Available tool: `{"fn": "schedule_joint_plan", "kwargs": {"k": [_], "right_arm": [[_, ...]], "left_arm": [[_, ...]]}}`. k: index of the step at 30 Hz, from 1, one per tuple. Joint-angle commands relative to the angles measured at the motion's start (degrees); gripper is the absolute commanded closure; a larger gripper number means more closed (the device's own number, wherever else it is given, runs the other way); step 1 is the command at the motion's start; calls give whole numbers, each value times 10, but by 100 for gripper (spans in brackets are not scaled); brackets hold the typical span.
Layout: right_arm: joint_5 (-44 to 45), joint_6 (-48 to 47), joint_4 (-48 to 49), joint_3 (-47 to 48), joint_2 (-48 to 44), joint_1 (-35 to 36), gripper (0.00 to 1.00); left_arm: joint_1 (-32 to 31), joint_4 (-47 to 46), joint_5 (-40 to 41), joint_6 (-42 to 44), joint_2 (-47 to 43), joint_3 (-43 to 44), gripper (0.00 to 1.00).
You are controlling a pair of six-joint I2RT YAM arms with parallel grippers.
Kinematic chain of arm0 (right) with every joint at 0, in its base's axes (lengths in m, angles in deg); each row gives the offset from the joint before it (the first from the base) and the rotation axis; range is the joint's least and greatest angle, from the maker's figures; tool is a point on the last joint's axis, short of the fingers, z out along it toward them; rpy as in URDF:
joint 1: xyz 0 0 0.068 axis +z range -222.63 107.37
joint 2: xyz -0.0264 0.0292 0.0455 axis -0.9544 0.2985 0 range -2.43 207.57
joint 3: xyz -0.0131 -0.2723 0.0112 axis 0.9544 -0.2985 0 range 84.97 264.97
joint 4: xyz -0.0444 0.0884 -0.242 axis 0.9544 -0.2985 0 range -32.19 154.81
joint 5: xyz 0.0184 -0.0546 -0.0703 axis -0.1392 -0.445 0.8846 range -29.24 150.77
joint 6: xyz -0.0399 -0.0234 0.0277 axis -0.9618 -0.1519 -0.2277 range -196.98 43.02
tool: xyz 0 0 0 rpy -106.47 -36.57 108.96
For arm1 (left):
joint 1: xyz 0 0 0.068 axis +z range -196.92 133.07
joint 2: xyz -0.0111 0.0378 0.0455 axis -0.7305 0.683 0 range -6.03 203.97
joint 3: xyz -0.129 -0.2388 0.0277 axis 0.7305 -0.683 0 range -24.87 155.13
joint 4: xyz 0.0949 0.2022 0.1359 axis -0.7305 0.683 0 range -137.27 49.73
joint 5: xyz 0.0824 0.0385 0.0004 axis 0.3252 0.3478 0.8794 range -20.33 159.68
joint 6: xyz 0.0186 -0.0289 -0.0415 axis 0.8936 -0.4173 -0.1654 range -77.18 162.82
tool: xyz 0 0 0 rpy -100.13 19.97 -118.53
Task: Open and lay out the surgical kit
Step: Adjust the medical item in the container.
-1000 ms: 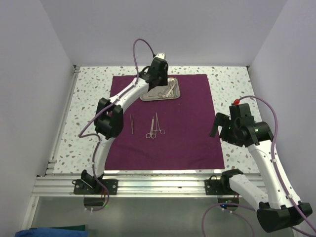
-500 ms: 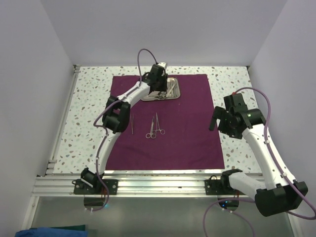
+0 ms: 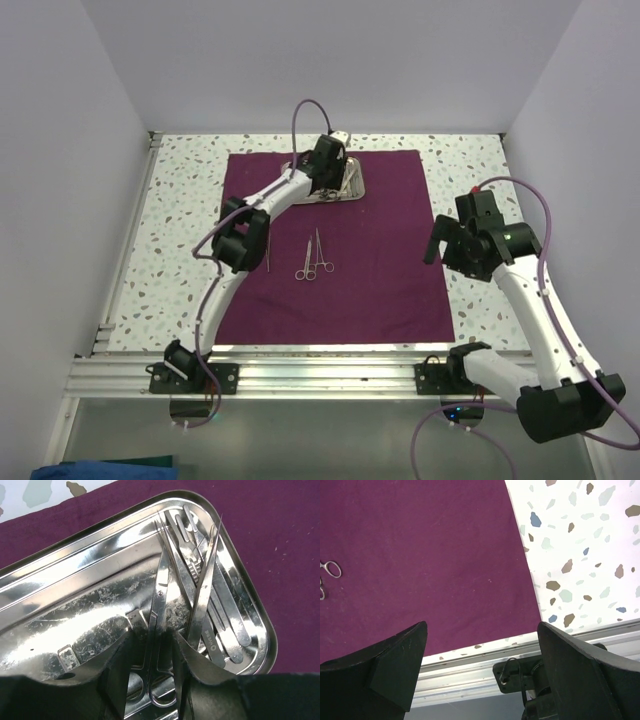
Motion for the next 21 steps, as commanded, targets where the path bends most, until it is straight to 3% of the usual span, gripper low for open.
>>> {"fn": "schedule_joint_plan", "kwargs": {"k": [1,4,8,11,15,21], "right_arm": [[9,-4,11,2,-18,-1,4],[4,-11,7,-1,-25,-2,4],[-3,-22,7,-2,-31,-1,4],[-16,-27,13,-5,-29,-2,4],[-35,-29,24,-11,-27,-1,4],[-57,-31,43,-21,-16,-1,4]], "left_arm": [[-11,92,89,43,21,-10,59],[-9,152,138,42,47,12,60],[9,247,171,0,80,36,71],[38,248,171,-30,44,-25,79],[66,192,149,-45,-22,-144,80],[70,202,135,-50,-38,-163,85]]}}
